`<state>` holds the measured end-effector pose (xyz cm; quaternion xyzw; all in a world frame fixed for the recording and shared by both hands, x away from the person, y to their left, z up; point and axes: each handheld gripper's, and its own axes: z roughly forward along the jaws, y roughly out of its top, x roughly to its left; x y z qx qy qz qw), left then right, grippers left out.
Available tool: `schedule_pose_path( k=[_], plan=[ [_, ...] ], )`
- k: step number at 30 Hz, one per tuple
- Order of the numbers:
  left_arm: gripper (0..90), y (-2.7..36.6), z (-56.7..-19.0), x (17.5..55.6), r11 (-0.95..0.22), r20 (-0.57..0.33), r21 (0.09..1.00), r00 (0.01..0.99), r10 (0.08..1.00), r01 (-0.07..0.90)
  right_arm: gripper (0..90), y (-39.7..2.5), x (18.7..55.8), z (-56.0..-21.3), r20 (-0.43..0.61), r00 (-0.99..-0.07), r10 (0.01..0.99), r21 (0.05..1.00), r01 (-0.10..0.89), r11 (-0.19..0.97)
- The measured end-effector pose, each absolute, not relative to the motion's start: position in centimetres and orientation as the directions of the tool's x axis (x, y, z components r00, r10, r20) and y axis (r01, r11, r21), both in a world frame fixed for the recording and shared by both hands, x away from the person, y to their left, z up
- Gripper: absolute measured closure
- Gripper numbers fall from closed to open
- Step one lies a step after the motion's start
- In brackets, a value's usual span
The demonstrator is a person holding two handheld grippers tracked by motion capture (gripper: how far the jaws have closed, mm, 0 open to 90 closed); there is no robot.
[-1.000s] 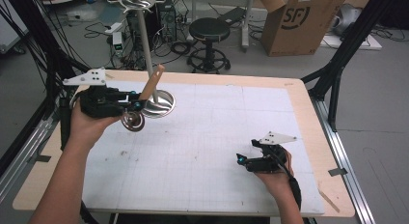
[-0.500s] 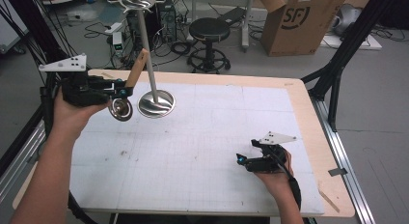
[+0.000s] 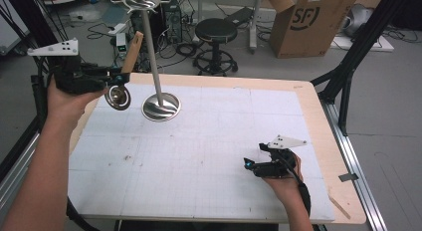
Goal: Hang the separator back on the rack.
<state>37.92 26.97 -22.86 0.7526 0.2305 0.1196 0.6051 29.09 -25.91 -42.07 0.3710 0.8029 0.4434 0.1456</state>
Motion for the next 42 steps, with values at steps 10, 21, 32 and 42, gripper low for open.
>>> schedule_pose_path(
  k=[10,21,32,42],
  plan=[
    [71.0,27.7,-21.4,38.9,-0.136,-0.106,0.971,0.866,0.488,0.196,16.0,-26.1,29.1,-42.0,0.095,-0.68,0.727,0.822,0.465,0.328],
    [71.0,28.6,-20.2,39.7,-0.124,-0.105,0.973,0.853,0.512,0.195,16.0,-26.0,29.0,-42.0,0.095,-0.682,0.725,0.82,0.467,0.332],
    [71.0,29.8,-20.6,40.9,-0.093,-0.132,0.972,0.833,0.537,0.214,16.0,-26.1,29.1,-42.0,0.091,-0.678,0.729,0.821,0.465,0.331],
    [71.0,29.6,-20.6,41.8,-0.107,-0.138,0.966,0.82,0.556,0.235,16.1,-26.2,29.1,-42.0,0.092,-0.677,0.731,0.818,0.47,0.332]
  ],
)
